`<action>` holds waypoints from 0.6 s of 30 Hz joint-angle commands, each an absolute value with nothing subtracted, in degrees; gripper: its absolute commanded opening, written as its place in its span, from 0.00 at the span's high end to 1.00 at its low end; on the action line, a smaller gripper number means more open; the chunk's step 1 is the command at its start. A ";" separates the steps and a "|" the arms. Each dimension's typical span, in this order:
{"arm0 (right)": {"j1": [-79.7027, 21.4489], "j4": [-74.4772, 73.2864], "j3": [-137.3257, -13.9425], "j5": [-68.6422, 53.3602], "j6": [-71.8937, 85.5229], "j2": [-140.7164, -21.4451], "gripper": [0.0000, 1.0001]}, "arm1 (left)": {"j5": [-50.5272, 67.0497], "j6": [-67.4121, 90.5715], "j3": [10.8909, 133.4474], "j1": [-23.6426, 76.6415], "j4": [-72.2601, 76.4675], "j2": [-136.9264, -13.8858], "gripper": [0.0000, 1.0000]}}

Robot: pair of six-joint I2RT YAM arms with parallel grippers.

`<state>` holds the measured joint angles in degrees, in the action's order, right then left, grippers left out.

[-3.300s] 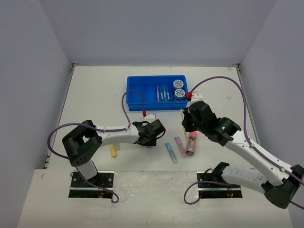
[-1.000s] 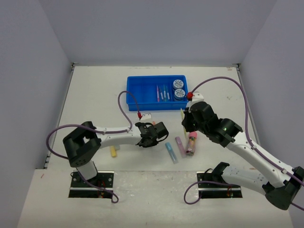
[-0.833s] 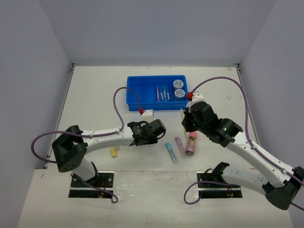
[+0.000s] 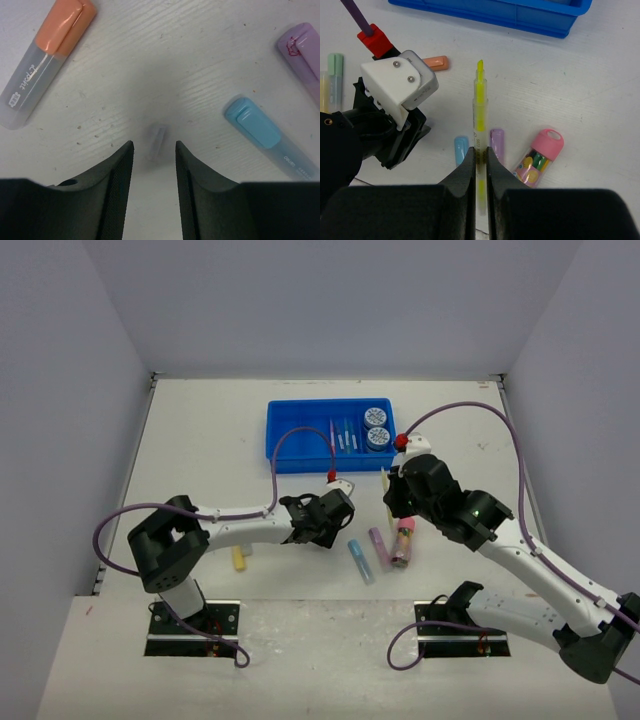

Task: Sort the stationery into containers
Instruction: Close the pen cap on the pen.

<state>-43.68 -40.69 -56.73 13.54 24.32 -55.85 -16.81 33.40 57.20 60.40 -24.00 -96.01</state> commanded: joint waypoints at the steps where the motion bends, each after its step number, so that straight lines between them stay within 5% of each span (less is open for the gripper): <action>1: -43.51 -40.25 -57.39 14.35 23.49 -55.96 1.00 | -13.27 31.90 55.94 60.20 -19.45 -96.55 0.59; 10: -43.51 -40.34 -57.57 14.33 23.38 -55.99 1.00 | -15.61 31.73 56.57 60.21 -20.21 -101.02 0.66; 18: -43.51 -40.43 -57.73 14.40 23.45 -56.06 1.00 | -14.30 32.56 55.21 60.22 -20.90 -102.42 1.00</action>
<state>-43.68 -40.69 -56.73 13.56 24.32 -55.86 -15.77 32.88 56.75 60.40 -19.94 -100.11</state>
